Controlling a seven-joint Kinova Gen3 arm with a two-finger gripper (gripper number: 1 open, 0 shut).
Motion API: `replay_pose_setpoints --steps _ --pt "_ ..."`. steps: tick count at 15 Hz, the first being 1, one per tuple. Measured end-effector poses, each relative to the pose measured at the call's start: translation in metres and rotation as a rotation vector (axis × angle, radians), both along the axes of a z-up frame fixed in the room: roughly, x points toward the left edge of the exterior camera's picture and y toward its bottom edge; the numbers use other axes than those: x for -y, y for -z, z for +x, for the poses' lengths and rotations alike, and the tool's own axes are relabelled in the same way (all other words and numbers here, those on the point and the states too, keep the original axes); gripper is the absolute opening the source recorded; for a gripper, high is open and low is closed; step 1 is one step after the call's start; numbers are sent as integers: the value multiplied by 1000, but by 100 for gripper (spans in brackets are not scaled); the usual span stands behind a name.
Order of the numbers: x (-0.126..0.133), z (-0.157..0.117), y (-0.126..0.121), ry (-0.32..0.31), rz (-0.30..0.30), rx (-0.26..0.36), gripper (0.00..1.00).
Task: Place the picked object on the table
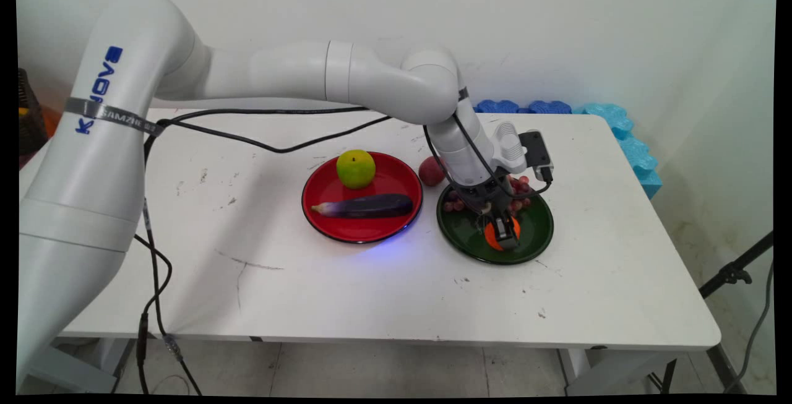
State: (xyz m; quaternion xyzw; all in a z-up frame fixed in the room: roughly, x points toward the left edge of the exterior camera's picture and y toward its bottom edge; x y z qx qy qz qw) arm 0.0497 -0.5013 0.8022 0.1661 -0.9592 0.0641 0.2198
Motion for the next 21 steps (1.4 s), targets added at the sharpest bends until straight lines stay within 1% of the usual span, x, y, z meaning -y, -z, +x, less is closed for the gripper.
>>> replay_pose_setpoints --steps 3,7,10,14,17,21 --pt "-6 1 -15 10 -9 -10 0" --pt "-18 7 -48 23 -30 -30 0" --pt "-27 13 -67 32 -40 -41 0" --pt "-49 34 -94 49 -44 -49 0" --pt "-70 57 -102 58 -34 -39 0" --pt "-98 87 -97 61 -17 -14 0"
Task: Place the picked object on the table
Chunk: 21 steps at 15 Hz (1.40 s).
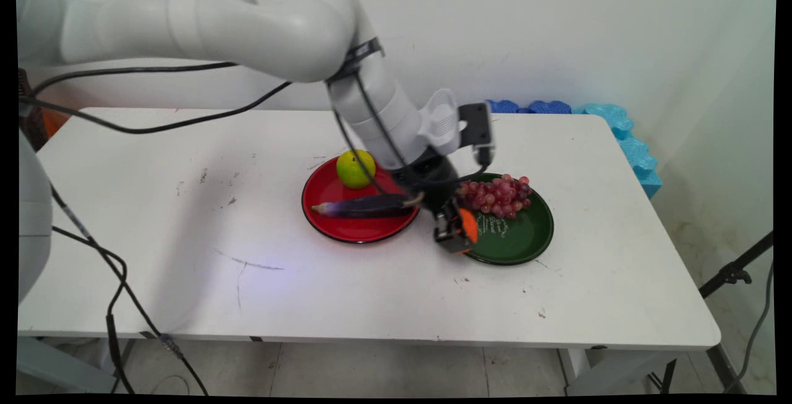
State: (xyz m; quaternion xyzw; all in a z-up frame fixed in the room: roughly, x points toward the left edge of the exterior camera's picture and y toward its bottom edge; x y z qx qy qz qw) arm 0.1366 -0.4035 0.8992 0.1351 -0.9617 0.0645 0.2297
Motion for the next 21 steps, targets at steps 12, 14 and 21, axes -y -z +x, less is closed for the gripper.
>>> replay_pose_setpoints --steps 12,14,21 --pt "-18 29 59 -73 3 45 0" --pt "-16 31 67 -79 2 44 0" --pt "-13 36 82 -84 -3 38 100"
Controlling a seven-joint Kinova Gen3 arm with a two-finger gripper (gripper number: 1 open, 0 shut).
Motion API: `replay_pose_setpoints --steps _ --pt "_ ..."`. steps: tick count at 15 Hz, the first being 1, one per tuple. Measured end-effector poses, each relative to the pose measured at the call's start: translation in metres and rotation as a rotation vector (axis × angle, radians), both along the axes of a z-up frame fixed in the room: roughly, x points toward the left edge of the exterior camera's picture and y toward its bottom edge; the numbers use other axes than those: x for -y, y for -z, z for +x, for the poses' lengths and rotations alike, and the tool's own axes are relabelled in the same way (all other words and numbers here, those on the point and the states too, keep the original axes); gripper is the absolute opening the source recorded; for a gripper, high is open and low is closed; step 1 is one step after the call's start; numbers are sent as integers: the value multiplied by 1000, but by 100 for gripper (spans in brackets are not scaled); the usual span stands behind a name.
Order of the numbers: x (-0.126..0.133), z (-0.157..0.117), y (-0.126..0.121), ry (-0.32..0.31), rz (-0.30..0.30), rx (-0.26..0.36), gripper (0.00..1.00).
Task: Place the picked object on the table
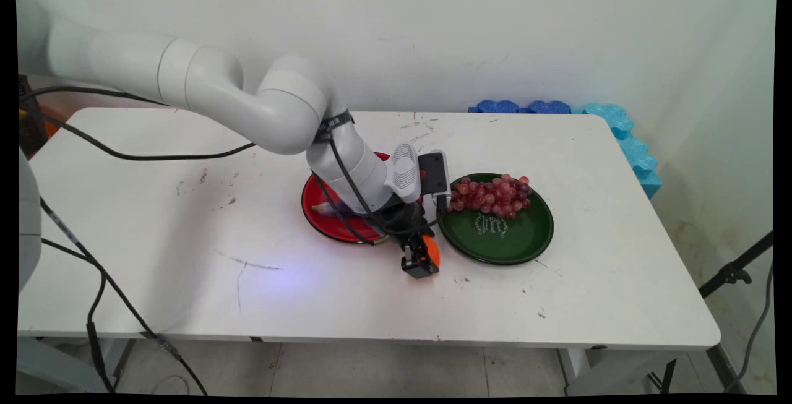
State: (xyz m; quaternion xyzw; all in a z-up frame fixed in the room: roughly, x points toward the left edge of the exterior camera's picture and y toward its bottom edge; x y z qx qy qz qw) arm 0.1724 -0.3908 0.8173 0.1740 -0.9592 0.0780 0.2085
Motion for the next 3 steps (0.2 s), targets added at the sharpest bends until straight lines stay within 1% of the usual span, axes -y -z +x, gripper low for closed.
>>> replay_pose_setpoints --steps 3 --pt "-1 2 1 24 -9 -5 100"
